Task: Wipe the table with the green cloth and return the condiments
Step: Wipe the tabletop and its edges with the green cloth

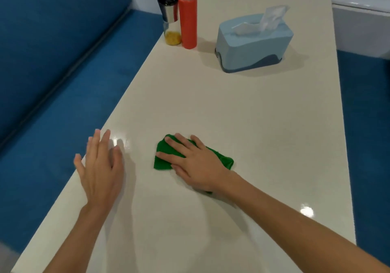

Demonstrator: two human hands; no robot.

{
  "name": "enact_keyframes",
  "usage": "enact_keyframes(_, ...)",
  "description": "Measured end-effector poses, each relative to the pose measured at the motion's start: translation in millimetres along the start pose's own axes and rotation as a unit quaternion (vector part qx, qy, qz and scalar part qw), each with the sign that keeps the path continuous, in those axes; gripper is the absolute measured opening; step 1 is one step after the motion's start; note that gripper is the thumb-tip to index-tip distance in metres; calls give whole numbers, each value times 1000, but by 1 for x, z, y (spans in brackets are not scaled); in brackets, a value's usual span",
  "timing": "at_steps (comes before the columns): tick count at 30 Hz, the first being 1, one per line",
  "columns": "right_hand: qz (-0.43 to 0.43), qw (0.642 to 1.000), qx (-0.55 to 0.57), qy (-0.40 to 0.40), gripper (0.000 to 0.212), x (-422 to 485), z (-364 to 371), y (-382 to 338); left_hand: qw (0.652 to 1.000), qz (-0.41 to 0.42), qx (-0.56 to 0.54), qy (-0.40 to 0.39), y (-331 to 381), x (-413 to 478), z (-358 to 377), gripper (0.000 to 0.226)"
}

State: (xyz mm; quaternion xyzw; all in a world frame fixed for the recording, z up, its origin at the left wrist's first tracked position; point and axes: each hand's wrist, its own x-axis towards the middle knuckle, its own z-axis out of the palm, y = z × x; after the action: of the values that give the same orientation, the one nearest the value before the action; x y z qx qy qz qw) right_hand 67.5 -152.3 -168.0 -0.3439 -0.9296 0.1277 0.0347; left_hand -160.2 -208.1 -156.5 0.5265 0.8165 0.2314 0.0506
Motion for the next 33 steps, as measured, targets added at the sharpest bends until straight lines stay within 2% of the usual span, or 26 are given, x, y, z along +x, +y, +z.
enact_keyframes(3,15,1000,-6,-7,52,4,-9,26,997,-16,69,-25,-23,4,-4,47)
enact_keyframes(8,151,988,-12,31,48,64,-25,69,992,-11,111,-56,-34,3,2,55)
enact_keyframes(12,247,967,5,58,48,107,-19,46,993,-10,106,-55,-34,4,3,61)
enact_keyframes(14,217,975,9,50,48,114,-12,19,993,-11,100,-56,-35,3,3,61)
enact_keyframes(18,81,996,11,24,49,85,2,-26,994,-16,87,-58,-35,3,3,62)
enact_keyframes(22,-6,1000,1,-11,47,40,-1,-15,994,-8,89,-62,-38,3,2,62)
enact_keyframes(24,5,1000,-14,-17,45,34,-9,7,994,-5,91,-62,-37,2,3,63)
enact_keyframes(29,120,993,-15,-1,47,85,-28,55,994,-10,99,-55,-36,3,5,63)
enact_keyframes(33,209,978,-6,12,48,136,-23,45,993,-8,102,-54,-36,5,5,63)
